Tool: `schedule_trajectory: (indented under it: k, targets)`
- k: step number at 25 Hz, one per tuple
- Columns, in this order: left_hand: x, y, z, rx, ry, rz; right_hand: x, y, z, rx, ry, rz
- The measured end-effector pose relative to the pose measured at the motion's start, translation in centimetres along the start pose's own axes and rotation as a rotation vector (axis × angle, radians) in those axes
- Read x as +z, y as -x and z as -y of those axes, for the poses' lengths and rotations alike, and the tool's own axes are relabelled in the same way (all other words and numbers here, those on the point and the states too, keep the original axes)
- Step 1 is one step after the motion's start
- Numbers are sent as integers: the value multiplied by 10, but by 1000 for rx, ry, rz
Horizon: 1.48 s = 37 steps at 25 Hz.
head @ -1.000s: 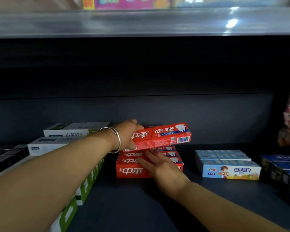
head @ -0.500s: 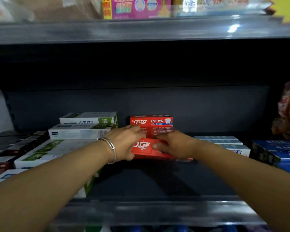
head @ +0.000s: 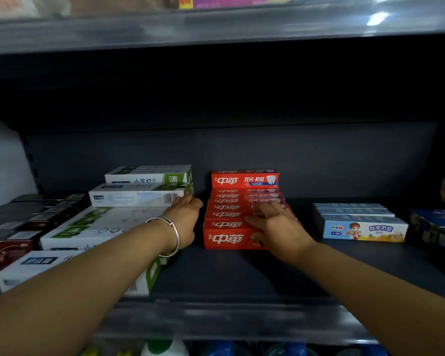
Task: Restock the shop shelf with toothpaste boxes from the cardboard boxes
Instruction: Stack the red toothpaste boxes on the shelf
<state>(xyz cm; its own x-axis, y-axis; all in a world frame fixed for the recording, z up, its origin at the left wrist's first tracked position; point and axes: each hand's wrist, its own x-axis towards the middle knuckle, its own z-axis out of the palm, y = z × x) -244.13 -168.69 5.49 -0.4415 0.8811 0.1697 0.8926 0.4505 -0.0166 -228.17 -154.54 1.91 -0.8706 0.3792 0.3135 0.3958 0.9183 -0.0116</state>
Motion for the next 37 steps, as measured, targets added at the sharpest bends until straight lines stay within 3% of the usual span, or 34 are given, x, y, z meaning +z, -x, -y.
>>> schedule_trajectory:
  k: [9,15,18,23,28,32,37]
  targets:
    - [13,-14,-12,-25,85,11,7,-7,6,-19,-15,7]
    - [12,-2,-37,-5,20,-73,9,-6,6,-11,16,19]
    - [7,15,-54,47,55,-87,1,7,5,-43,12,-69]
    - [4,67,-103,103,58,-130,-20,83,-4,-82,-1,-173]
    - [35,144,-176,189,157,-251,-19,211,-9,-91,9,-341]
    - [124,205,-239,232,188,-27,52,322,-30,-122,21,-139]
    - [235,249,-280,229,160,277,135,407,-54,-16,-49,327]
